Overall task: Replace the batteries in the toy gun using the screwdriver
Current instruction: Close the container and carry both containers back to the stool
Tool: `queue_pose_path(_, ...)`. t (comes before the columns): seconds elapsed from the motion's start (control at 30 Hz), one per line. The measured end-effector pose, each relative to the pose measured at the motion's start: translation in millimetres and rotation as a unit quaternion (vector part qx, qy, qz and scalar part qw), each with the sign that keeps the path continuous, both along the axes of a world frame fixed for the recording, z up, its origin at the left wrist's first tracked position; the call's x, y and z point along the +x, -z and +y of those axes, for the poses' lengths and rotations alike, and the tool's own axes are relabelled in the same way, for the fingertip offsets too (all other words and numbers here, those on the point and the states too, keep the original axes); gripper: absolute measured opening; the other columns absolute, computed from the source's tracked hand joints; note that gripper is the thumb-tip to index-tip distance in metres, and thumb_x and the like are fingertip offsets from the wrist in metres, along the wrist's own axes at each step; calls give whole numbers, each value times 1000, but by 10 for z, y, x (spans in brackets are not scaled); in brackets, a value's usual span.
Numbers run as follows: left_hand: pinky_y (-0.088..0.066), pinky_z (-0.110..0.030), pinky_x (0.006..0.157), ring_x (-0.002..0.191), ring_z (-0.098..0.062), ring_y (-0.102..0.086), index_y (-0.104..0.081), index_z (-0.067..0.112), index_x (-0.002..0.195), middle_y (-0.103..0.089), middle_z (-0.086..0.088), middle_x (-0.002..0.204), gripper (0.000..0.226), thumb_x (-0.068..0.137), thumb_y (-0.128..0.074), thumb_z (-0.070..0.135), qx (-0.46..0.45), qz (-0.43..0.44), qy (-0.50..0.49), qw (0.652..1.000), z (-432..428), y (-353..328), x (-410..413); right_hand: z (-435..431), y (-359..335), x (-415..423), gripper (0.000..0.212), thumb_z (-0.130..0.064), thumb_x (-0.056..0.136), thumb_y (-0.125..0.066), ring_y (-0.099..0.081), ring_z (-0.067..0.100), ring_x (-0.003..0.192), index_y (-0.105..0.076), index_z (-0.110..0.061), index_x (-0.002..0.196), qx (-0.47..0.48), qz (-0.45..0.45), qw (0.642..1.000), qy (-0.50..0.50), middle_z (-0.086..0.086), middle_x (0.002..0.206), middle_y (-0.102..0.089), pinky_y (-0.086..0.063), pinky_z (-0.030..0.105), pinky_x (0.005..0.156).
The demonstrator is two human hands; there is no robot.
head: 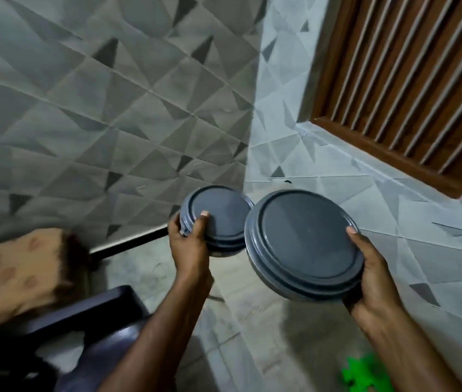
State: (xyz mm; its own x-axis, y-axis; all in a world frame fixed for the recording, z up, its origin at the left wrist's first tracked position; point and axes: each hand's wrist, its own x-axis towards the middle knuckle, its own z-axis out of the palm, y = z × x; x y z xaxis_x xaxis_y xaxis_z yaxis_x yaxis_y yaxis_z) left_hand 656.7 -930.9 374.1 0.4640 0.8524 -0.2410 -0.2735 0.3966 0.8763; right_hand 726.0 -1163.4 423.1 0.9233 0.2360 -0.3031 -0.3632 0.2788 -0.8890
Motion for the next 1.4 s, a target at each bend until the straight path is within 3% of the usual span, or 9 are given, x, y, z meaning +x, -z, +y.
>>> queue_pose_path(0.23,-57,-50,94,107,-26,-70,-58,29,123,-72,-6,116,40,89,-75,19,8,-16,-109,994,342,-34,-1156,657,-78,-613,24,-37,93,-57,-66,24,104,-72,-26,109,21,1,990,-142,-1,107,-75,-50,43,83)
queue_pose_path(0.53,-58,-47,95,107,-28,-71,-57,21,131,-72,-10,119,45,89,-74,16,57,-6,-297,953,53,-242,-2958,1056,-215,-1737,32,-39,91,-59,-68,26,101,-69,-21,115,39,26,937,-346,4,106,-76,-53,42,80)
queue_pose_path(0.63,-61,-44,86,104,-27,-72,-56,26,131,-72,-9,119,45,90,-73,19,63,6,-332,941,-219,-290,-3469,997,-211,-2129,34,-38,91,-60,-68,29,104,-69,-19,117,50,42,918,-391,8,110,-74,-53,45,88)
queue_pose_path(0.73,-63,-32,69,99,-25,-72,-53,23,134,-70,-8,117,47,91,-72,17,66,7,-368,927,-448,-343,-3945,953,-215,-2529,32,-36,91,-59,-69,28,98,-69,-15,114,50,66,905,-417,10,108,-75,-54,43,85)
queue_pose_path(0.87,-59,-53,89,105,-30,-70,-55,30,130,-69,-9,120,47,88,-75,24,59,19,-398,915,-613,-366,-4426,957,-272,-2941,38,-37,88,-63,-74,23,80,-69,-12,116,63,70,883,-459,10,103,-76,-58,34,64)
queue_pose_path(0.93,-58,-55,92,106,-31,-70,-57,33,125,-70,-9,120,44,86,-76,25,50,16,-412,910,-654,-360,-4619,977,-294,-3106,42,-37,84,-65,-74,23,78,-68,-11,117,71,66,873,-478,12,104,-75,-58,31,58)
queue_pose_path(1.1,-59,-54,89,104,-29,-71,-55,31,130,-71,-7,119,47,88,-75,23,40,-10,-431,902,-658,-343,-5136,1160,-315,-3579,42,-39,87,-63,-74,29,85,-68,-12,118,62,26,854,-516,13,104,-75,-58,37,69)
queue_pose_path(1.27,-59,-36,64,99,-26,-72,-55,29,131,-72,-4,114,44,91,-71,22,38,-12,-443,896,-490,-302,-5719,1498,-250,-4157,45,-38,84,-66,-68,39,103,-67,-11,119,52,39,854,-516,17,109,-73,-53,49,91)
queue_pose_path(1.4,-58,-41,78,104,-29,-71,-56,29,131,-72,-7,119,45,89,-73,22,29,-5,-446,894,-193,-181,-6288,1848,-198,-4715,41,-33,85,-66,-66,42,106,-67,-8,117,53,51,851,-519,19,107,-73,-50,53,98)
